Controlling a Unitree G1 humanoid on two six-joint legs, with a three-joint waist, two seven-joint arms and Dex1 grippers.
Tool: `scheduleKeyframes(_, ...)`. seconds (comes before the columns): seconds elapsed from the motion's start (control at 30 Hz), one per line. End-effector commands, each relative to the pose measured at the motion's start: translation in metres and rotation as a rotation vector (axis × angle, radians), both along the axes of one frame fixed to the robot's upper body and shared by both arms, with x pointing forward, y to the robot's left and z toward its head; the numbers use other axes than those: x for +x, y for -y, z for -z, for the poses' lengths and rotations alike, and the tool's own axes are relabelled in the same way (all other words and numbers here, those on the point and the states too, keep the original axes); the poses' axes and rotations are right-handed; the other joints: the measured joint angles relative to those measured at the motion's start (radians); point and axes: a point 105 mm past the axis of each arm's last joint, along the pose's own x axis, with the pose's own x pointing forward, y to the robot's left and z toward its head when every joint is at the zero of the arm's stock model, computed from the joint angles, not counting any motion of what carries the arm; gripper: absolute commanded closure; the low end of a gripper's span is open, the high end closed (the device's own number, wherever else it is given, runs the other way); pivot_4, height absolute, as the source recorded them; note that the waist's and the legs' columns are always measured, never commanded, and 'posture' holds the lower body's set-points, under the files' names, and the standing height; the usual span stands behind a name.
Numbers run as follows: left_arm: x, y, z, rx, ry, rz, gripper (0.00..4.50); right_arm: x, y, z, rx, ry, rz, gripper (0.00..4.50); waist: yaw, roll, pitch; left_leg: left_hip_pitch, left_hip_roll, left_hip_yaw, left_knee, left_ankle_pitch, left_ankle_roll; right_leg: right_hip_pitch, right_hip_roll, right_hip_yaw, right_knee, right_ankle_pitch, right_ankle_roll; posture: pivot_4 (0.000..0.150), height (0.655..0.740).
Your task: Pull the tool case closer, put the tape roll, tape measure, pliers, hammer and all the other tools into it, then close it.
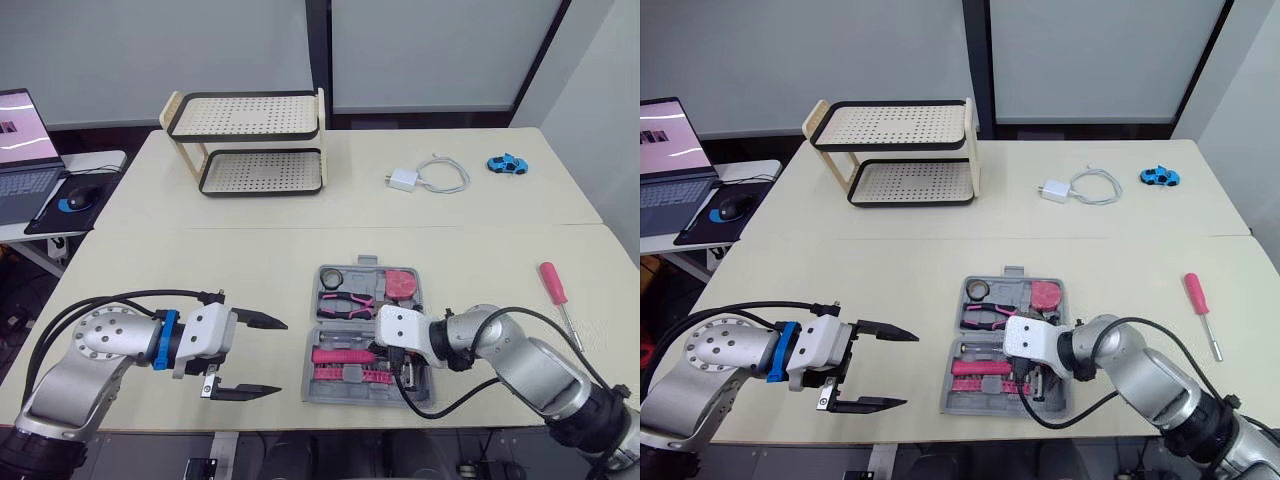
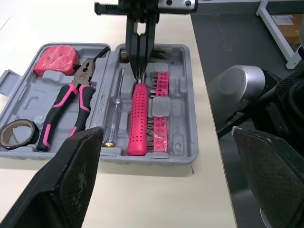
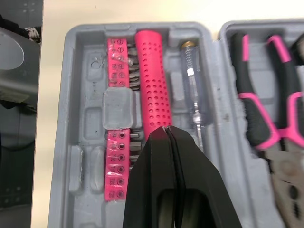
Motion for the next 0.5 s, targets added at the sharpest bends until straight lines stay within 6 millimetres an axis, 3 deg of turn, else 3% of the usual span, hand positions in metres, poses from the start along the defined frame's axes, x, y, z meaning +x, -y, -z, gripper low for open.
scheduleKeyframes(0.03,-0.002,0.005,-0.004,-0.008,0.022,0.022,0.0,0.002,-0.003,0.001,-0.006,0.025,-0.017,4.47,0.0,0.0,0.0,0.0,0.0,0.0,0.0,0.0,0.0,0.0,0.0,0.0,0.0,0.0,0.0,0.15,0.7318)
scheduleKeyframes(0.5,-0.003,0.005,-0.003,-0.01,0.019,0.017,0.0,0.0,0.019,0.032,-0.118,-0.021,0.017,4.47,0.0,-0.001,-0.001,0.001,0.0,0.0,0.0,0.0,0.0,0.002,0.0,0.0,0.0,0.0,0.0,0.15,0.7318)
